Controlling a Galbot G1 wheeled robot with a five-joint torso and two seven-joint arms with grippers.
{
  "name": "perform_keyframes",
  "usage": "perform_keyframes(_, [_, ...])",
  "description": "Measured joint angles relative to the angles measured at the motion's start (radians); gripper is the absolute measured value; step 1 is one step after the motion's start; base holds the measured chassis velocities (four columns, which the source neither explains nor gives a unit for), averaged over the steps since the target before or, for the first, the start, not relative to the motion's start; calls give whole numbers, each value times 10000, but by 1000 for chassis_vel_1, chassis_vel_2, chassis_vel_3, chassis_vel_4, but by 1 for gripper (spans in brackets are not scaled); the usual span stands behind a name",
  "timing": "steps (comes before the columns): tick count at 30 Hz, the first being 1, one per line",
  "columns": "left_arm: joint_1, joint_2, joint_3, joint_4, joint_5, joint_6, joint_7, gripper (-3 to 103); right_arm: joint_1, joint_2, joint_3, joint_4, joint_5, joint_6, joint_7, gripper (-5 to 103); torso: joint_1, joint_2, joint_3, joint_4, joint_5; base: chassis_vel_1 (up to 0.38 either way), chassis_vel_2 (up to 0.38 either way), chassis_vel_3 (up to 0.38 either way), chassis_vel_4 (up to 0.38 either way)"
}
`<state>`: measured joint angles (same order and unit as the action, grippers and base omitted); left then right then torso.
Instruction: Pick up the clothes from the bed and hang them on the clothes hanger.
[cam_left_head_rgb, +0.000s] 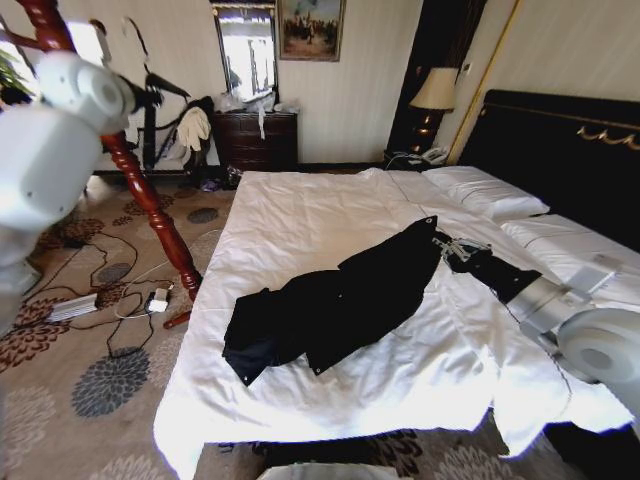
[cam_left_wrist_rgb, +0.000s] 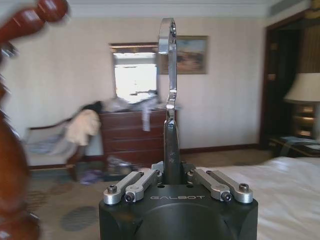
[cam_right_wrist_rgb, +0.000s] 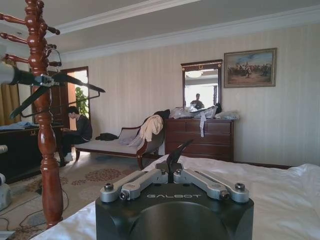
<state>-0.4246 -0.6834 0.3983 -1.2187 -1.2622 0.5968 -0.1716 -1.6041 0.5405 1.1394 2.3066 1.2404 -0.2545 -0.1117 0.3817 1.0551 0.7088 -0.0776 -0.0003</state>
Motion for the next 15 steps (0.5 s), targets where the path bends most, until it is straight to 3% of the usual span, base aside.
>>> perform_keyframes(3, [430,328,-109,-460,-158,-168,387,15,-1,-25,0,-12,-20,0,29,0,0,1,-1,-2,1,0,0,0,0])
perform_keyframes(5, [999,674,-309,-958,-104,-589,923,15,11,-61,-23,-28,-32,-2,72,0,0,0,0,-3,-1,0,0,0,0])
perform_keyframes(7, [2616,1516,-1287,-2163,-44,-1641,2098,15,89,-180,-123,-108,-110,-15,113,0,1,0,0,-6,1,0,0,0,0])
perform_keyframes(9, [2933,1677,-1525,-2385,-74,-1858,2309,15,91,-216,-124,-134,-132,-18,90,0,1,0,0,-4,2,0,0,0,0])
perform_keyframes(12, [4622,2459,-2754,-3371,-145,-2601,3256,15,106,-370,-135,-204,-190,-35,69,0,-1,1,-2,0,5,0,0,0,0])
perform_keyframes(15, [5561,2804,-3265,-3852,224,-2929,3592,15,177,-433,-212,-278,-251,-41,137,0,-2,1,-1,4,-5,0,0,0,0])
